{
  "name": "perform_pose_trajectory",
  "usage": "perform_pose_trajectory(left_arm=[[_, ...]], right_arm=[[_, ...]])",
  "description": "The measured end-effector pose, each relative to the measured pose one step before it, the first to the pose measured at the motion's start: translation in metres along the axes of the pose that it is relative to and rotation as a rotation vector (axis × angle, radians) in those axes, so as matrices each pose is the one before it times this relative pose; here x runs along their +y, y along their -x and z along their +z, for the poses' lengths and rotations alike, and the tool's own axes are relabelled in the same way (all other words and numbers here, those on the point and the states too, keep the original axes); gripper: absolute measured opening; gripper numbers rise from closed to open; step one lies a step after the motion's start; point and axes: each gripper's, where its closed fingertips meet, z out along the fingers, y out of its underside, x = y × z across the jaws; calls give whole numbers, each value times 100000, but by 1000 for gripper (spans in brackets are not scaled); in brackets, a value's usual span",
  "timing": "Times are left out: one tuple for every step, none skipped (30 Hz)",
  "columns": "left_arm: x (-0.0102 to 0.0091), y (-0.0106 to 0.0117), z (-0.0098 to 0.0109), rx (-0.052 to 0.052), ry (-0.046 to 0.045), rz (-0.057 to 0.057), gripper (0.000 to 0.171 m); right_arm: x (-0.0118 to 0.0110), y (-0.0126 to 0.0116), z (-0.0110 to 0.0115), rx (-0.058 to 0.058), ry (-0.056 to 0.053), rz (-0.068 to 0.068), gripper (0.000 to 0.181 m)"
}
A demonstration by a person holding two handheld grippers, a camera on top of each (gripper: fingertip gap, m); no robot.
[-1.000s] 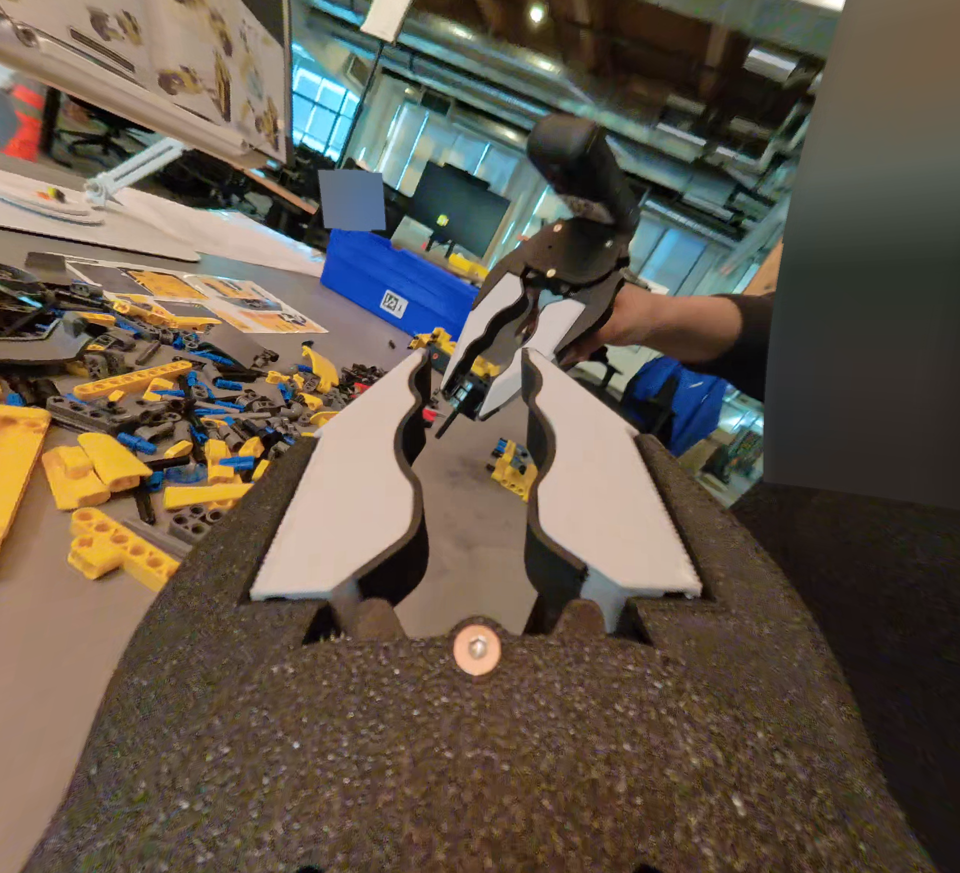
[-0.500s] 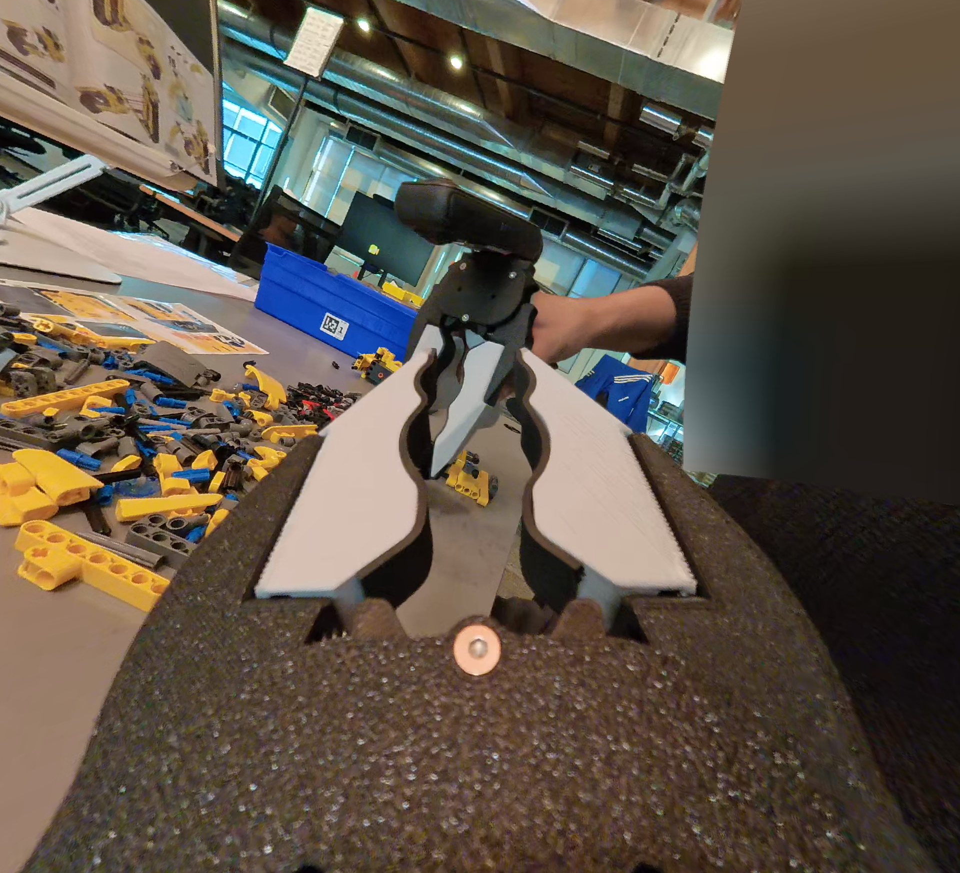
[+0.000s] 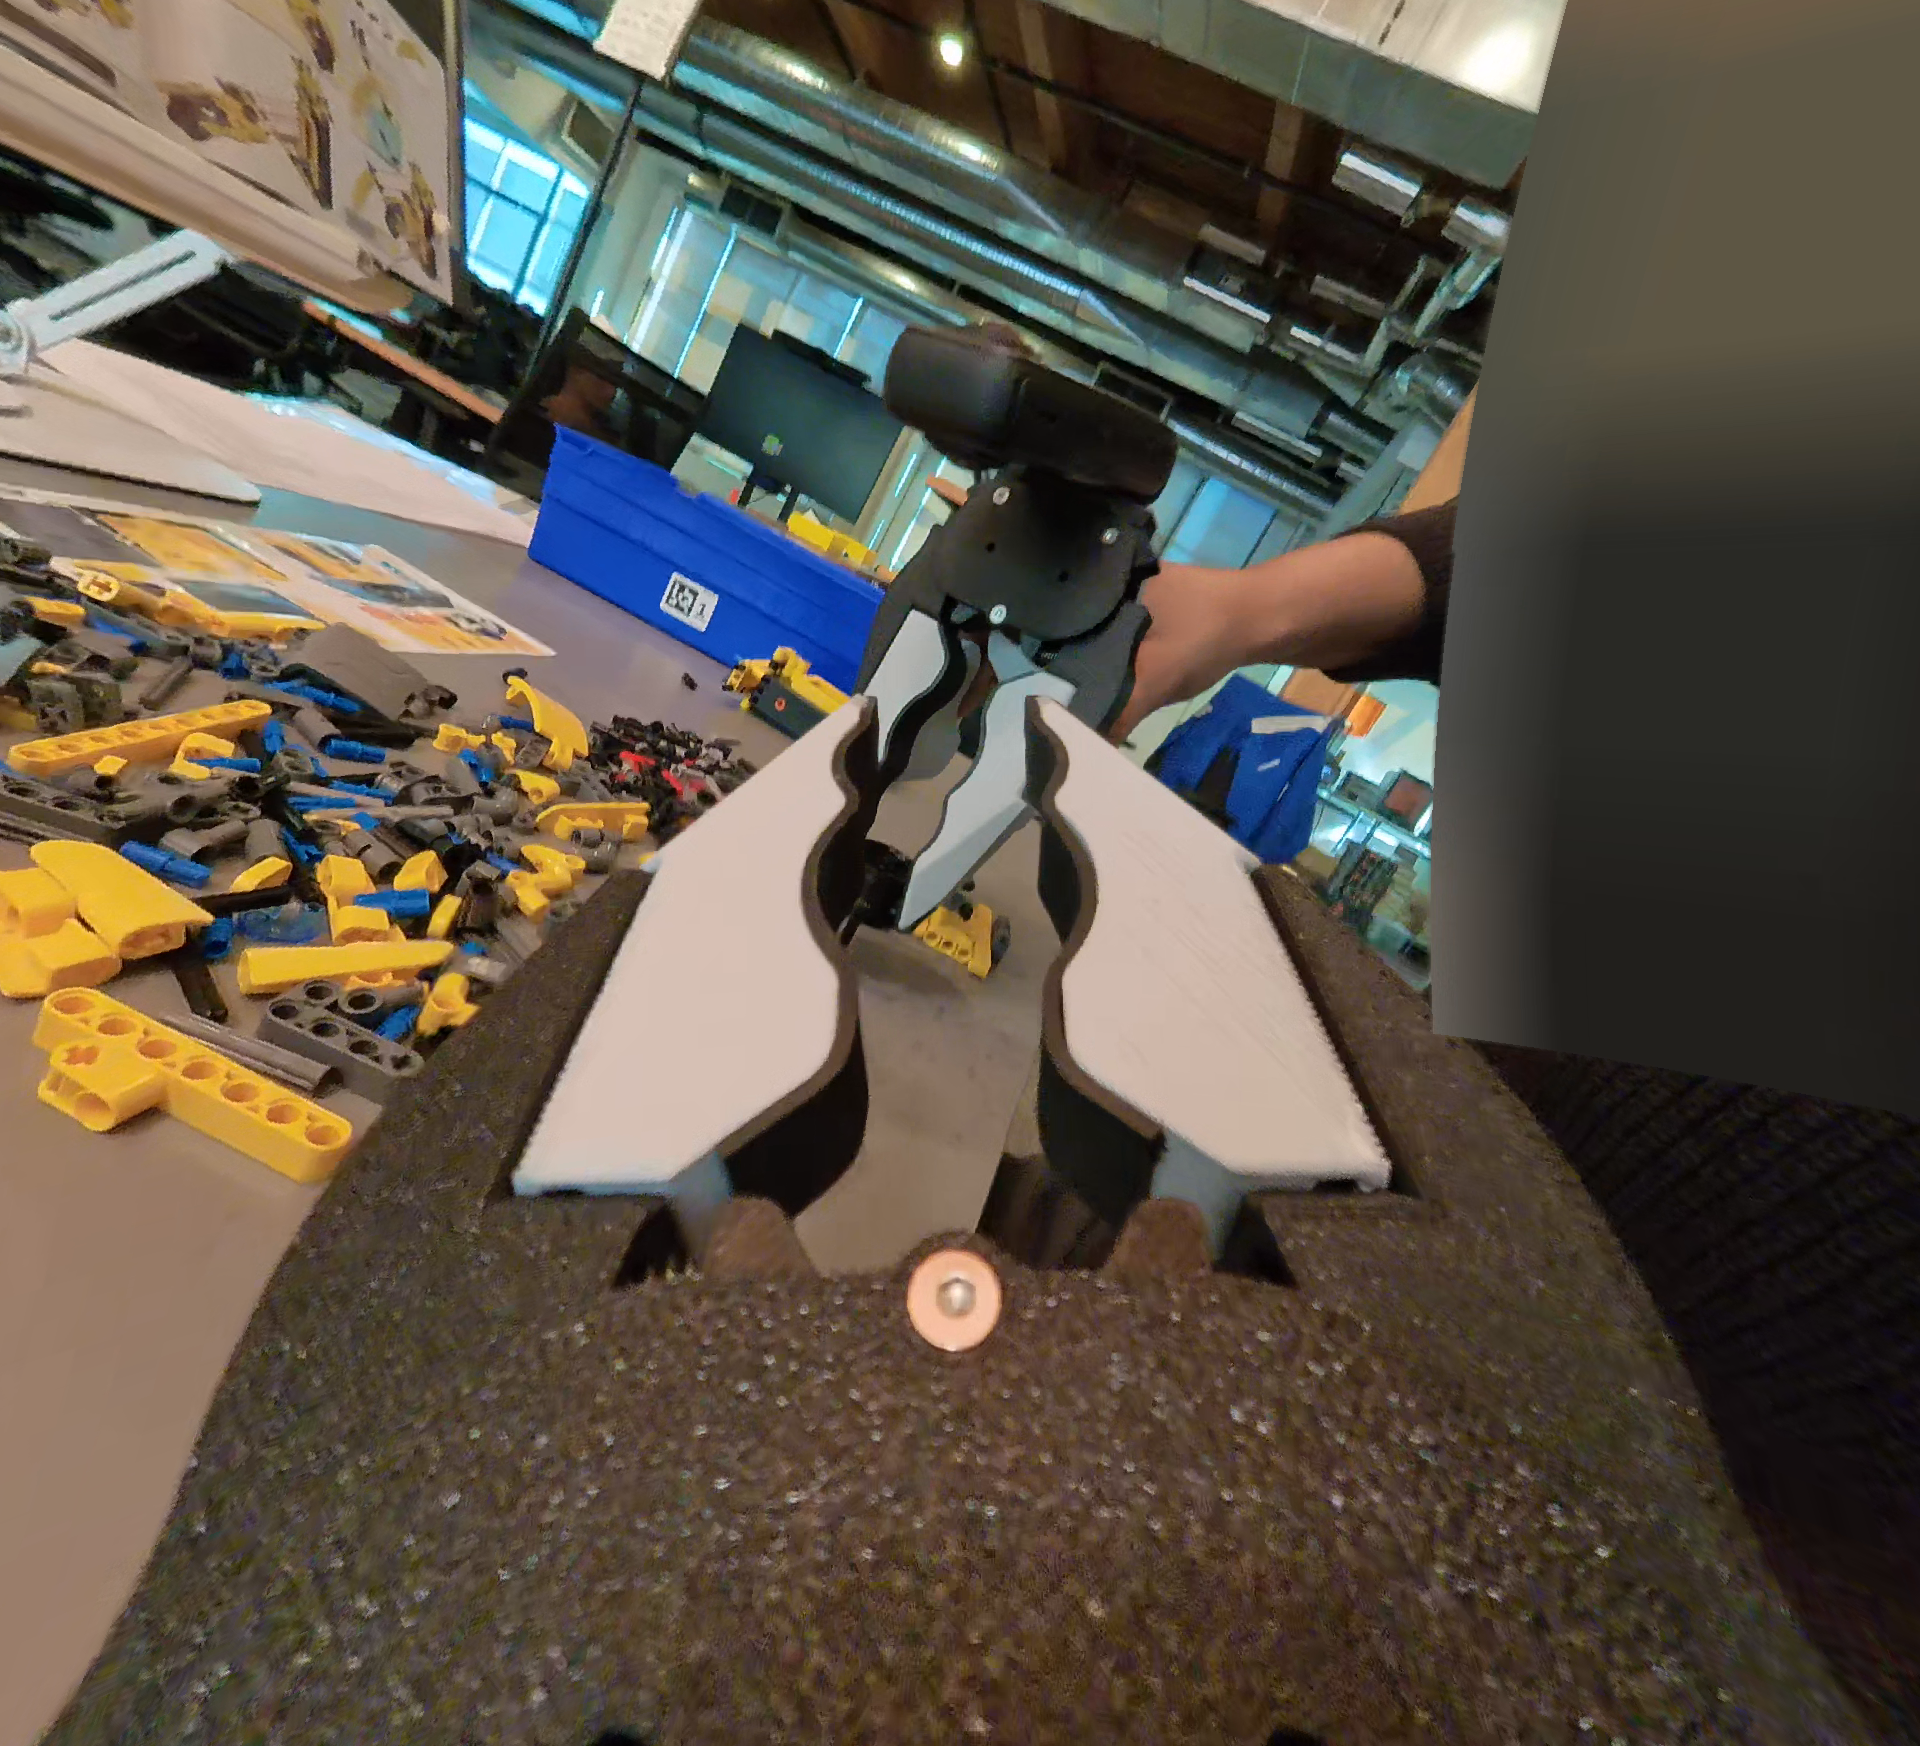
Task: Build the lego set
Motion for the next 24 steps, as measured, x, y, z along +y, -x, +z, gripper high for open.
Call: perform_pose_trajectory(left_arm=[[407, 71, 199, -992, 2362, 133, 27], [434, 138, 219, -1482, 2395, -127, 27], [481, 131, 250, -1415, 2766, -281, 27], [498, 121, 286, -1385, 3257, -768, 27], [483, 260, 382, -2278, 3319, -1691, 27], [565, 476, 532, -3816, 4105, -2358, 27], [889, 741, 777, -5577, 6668, -3273, 27], [1195, 710, 1070, -4968, 9407, -3549, 27], [1077, 214, 1254, -1535, 9441, -2888, 28], [403, -358, 1254, 2598, 5184, -2637, 28], [-154, -603, 1087, 4980, 1281, -3888, 27], [-319, -695, 920, 6257, 329, -4841, 27], [-178, -386, 767, 4453, 961, -4145, 27], [221, 349, 636, -761, 2761, -1999, 27], [574, 833, 477, -4637, 4142, 431, 24], [530, 868, 332, -5183, 3286, 590, 22], [194, 201, 188, -969, 1354, -614, 21], [-33, -12, 82, 325, 542, -326, 20], [-42, 339, 88, -1935, 645, -5, 19], [-40, -16, 92, 391, 648, 223, 18], [24, -61, 65, 661, 856, 69, 17], [-2, -59, 21, 520, 424, -33, 16], [5, 3, -8, 261, 272, -136, 16], [-2, 15, -8, 362, 24, -502, 15]], right_arm=[[-32, 13, -9, 665, -479, -1011, 32], [-16, 1, -10, 550, -357, -1088, 32], [-18, 14, -19, 471, -168, -1192, 32], [-16, 16, -8, 420, -213, -1313, 32], [-25, 12, -8, 386, -442, -1324, 32], [-34, 14, -26, 247, -500, -1154, 32], [-41, 36, -46, 176, -485, -1116, 32], [-66, 23, -77, 66, -429, -1015, 32], [-43, -24, -51, -16, -236, -926, 32], [7, -21, -15, 66, -122, -900, 32], [14, -38, -16, 260, -115, -1160, 32], [30, -42, -18, 472, -123, -1453, 32], [21, -25, -28, 489, -109, -1120, 32], [-1, -34, -24, 323, -145, -593, 32], [-27, -59, -33, 42, -316, -163, 32], [-19, -47, -15, -148, -537, -47, 33], [-20, -49, 13, -286, -745, -73, 33], [-21, -52, -3, -393, -636, 146, 32], [-19, -49, -10, -338, -481, 131, 32], [1, -42, -22, -263, -284, -51, 32], [31, -25, -23, -287, -168, -132, 32], [23, -23, -13, -251, -101, -198, 32], [16, -9, -13, -222, -40, -290, 33], [7, -30, -2, -125, 11, -555, 33]])
